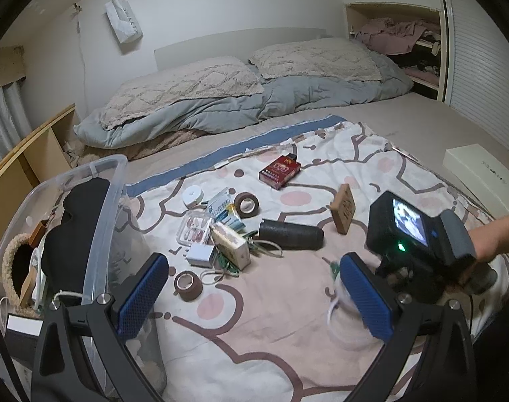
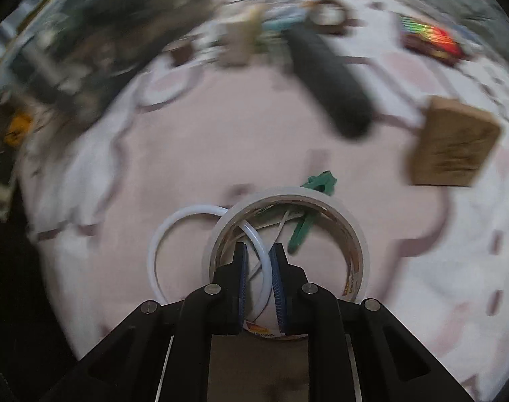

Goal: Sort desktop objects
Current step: 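Lift the tape roll with the right gripper while the left gripper approaches the white cable ring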

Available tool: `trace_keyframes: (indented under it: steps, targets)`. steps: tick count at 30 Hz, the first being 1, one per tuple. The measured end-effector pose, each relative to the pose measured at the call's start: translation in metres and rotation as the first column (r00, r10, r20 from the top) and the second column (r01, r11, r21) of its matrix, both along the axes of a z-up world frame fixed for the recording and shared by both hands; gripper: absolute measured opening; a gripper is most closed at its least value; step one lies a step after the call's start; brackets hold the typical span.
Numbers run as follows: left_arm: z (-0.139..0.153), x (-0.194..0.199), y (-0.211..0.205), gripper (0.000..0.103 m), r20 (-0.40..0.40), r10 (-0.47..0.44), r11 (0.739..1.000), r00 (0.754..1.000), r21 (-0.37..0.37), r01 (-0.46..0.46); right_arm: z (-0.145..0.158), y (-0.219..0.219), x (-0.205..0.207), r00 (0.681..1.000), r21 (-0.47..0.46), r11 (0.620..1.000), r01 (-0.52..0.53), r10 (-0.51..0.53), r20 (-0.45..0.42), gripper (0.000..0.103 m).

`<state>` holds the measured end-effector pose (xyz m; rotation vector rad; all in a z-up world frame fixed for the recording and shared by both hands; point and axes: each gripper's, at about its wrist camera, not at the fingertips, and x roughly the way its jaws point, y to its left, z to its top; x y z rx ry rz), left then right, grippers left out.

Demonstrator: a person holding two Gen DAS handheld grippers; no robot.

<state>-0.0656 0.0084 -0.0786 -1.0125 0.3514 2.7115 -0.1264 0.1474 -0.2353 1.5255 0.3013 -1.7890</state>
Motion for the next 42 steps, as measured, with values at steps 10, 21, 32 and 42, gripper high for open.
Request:
trace_keyframes:
  steps: [10, 21, 32, 42]
  targets:
    - [-0.014, 0.012, -0.003, 0.103, 0.030, -0.030, 0.999, 0.999, -0.017, 0.030, 0.055, -0.006, 0.036, 0.999, -0.125, 0.992, -0.020, 0.014, -0.051, 0.027]
    - [-0.051, 0.033, -0.001, 0.103, 0.084, -0.119, 0.993, 0.989, 0.000, 0.119, 0.037, 0.024, 0.039, 0.983, -0.051, 0.990, 0.128, -0.134, -0.125, 0.088]
    - [-0.102, 0.036, 0.004, 0.103, 0.176, -0.135, 0.988, 0.975, -0.053, 0.146, 0.005, 0.013, 0.015, 0.973, 0.103, 0.975, 0.198, -0.183, -0.142, 0.067]
    - [-0.147, 0.024, 0.012, 0.103, 0.301, -0.102, 0.985, 0.948, -0.102, 0.138, -0.009, 0.005, 0.014, 0.971, 0.178, 0.968, 0.178, -0.144, -0.189, 0.064]
